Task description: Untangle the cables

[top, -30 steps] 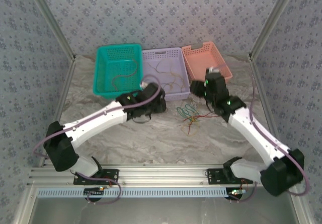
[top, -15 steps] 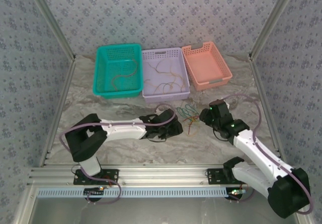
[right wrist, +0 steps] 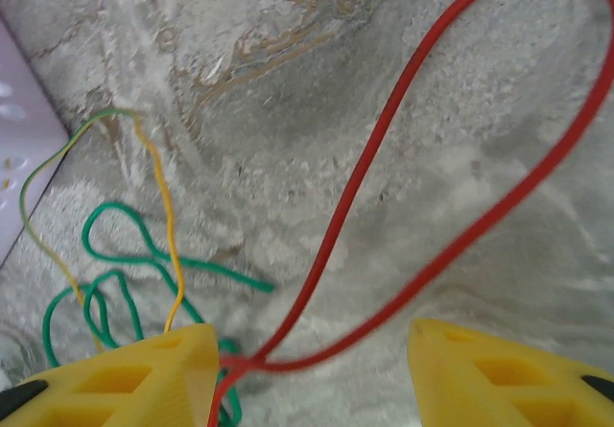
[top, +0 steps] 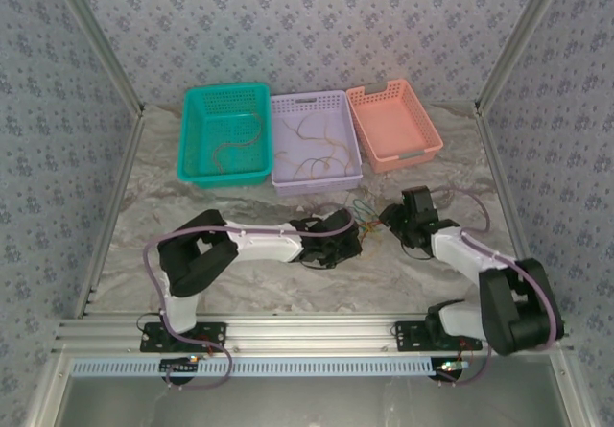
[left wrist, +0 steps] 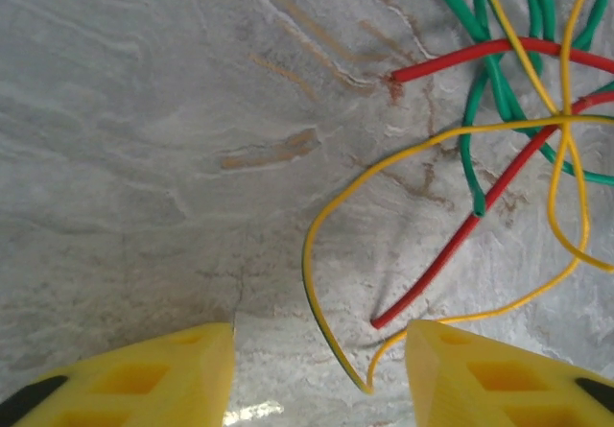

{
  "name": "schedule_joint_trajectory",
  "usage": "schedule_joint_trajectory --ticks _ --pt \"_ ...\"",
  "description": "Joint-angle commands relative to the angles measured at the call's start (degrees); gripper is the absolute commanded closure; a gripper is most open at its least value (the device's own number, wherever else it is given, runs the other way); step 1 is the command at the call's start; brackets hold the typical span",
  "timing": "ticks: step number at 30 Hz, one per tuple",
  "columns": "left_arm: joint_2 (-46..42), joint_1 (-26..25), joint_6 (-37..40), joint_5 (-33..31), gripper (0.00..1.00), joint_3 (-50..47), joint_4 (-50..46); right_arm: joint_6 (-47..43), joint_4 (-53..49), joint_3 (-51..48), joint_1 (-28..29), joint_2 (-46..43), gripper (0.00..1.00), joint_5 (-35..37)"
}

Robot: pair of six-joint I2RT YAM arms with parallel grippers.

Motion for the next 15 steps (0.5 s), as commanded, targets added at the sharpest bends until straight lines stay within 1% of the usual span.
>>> schedule_joint_trajectory --ticks 1,3,4,5,7,10,11,15 --pt "3.2 1.2 -2.4 -1.7 0.61 0.8 4.4 5.7 10.3 -0.2 -0.8 6.0 0.45 -3.5" --pt "3.0 2.1 -2.2 -2.4 0.79 -0.1 5.4 7.4 13.1 1.1 -0.4 9.9 0.49 -4.6" --pt "2.6 2.7 -2.0 -2.7 0.90 -0.7 5.8 8.5 14.6 1.4 0.0 11.7 0.53 -4.8" --pt "1.8 3.2 -1.9 -3.1 0.98 -1.9 6.7 9.7 15.9 1.6 0.4 13.1 0.57 -4.8" --pt "-1.1 3.8 -1.2 -5.1 1.00 -4.1 6.6 11.8 17.7 1.5 1.3 15.2 0.69 -3.9" --pt "-8.0 4.3 0.5 -8.2 1.00 -7.8 2.8 14.0 19.4 0.9 2.0 17.3 0.98 -1.2" --pt "-11.2 4.4 1.4 -9.8 1.00 -8.9 0.5 14.1 19.4 1.1 1.8 17.5 1.00 -0.3" --pt "-24.2 4.6 5.1 -16.8 1.00 -11.6 -11.9 11.9 16.4 3.2 0.4 18.4 1.00 1.7"
